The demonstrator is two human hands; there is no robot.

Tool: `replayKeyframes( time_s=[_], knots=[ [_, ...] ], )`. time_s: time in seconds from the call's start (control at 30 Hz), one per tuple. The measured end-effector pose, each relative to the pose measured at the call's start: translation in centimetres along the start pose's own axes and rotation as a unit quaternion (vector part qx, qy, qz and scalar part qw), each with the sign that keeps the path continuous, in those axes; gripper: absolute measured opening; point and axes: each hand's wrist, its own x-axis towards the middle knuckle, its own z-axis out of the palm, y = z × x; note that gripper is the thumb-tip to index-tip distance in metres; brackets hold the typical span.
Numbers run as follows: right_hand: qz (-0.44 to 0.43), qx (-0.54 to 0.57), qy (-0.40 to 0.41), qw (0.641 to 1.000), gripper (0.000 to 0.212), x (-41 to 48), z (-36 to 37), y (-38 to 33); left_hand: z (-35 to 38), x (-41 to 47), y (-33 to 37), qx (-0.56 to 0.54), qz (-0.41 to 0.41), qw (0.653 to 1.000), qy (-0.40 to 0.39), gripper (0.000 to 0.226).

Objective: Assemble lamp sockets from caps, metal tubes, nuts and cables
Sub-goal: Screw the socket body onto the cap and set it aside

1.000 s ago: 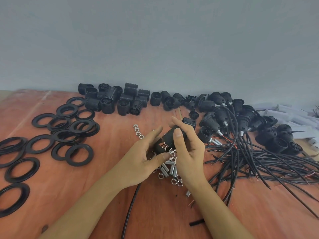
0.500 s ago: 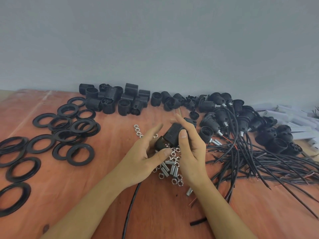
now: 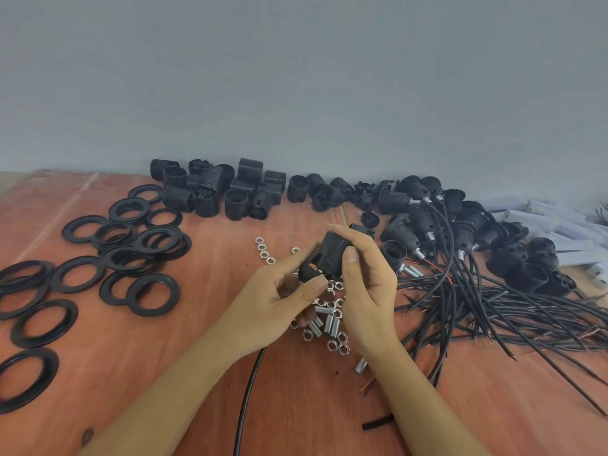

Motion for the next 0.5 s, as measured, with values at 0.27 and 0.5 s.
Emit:
replayKeyframes(
  time_s=[0.27, 0.5],
  knots=[
    [0.014, -0.004, 0.002, 1.000, 0.028, 0.04, 0.09, 0.07, -0.38, -0.09, -0.34, 0.055, 0.013, 0.998, -0.011, 0.043],
    [0.001, -0.012, -0.016, 1.000, 0.028, 0.04, 0.08, -0.06, -0.55, -0.10, -0.02, 0.085, 0.011, 0.996, -0.028, 0.039]
  ],
)
